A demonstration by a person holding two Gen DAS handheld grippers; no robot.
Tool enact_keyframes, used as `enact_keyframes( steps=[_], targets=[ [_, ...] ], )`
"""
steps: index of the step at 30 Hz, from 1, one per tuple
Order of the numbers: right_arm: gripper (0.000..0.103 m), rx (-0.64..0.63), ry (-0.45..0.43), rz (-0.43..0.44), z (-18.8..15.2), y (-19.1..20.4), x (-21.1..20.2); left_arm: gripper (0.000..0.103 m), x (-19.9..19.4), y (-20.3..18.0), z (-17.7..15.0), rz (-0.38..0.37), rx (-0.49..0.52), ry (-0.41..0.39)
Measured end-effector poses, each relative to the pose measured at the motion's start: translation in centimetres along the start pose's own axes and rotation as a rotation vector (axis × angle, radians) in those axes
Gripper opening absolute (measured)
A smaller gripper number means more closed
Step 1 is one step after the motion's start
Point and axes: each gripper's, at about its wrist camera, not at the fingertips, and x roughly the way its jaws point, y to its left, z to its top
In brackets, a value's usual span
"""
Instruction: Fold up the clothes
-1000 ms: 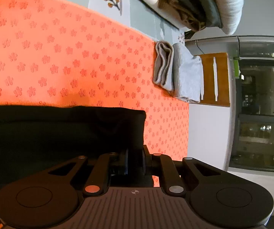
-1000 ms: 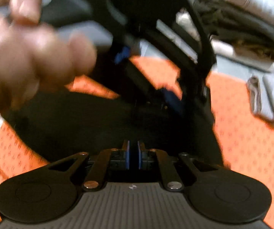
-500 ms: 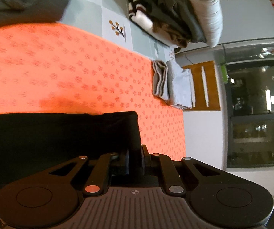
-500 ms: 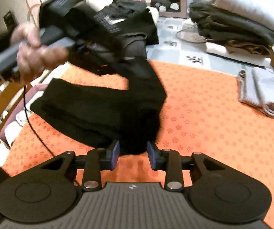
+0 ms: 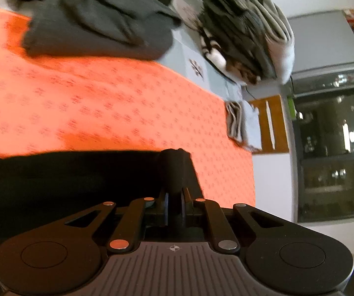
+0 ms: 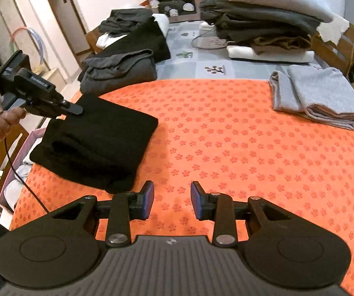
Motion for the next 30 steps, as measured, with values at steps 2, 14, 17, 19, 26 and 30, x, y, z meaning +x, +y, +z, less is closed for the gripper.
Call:
enact_keyframes(
  steps=[2,14,17,19,26,30],
  targets=[
    [0.038,-0.025,0.007,0.002,0.1,0.5,0.4,0.014,-0.3,0.8,-0.1,0.034,0.009,-0.023],
    [0.041,-0.131,-0.008,0.044,1.8,2.8,2.9,0.025,-2.5,-2.8,-4.6,0.135,0.228,-0.236],
    [0.033,-0.173,-0.026,0.076,2.8,3.8,4.3,0.025,-1.3,-4.1,-5.9,0.134,0.295,-0.209],
    [0.028,-0.212,-0.028,0.087,3.6,4.6,5.4,0.025,-0.3,-4.5,-6.8,0.137,0.331,-0.189],
    [0.028,-0.326,0.052,0.139,3.8,6.8,10.8,0.025,2.2,-3.8,-9.3,0.269,0.378,-0.126],
    [0.03,-0.352,0.077,0.134,2.9,7.3,12.1,0.024,2.1,-2.4,-9.8,0.266,0.314,-0.15]
  ],
)
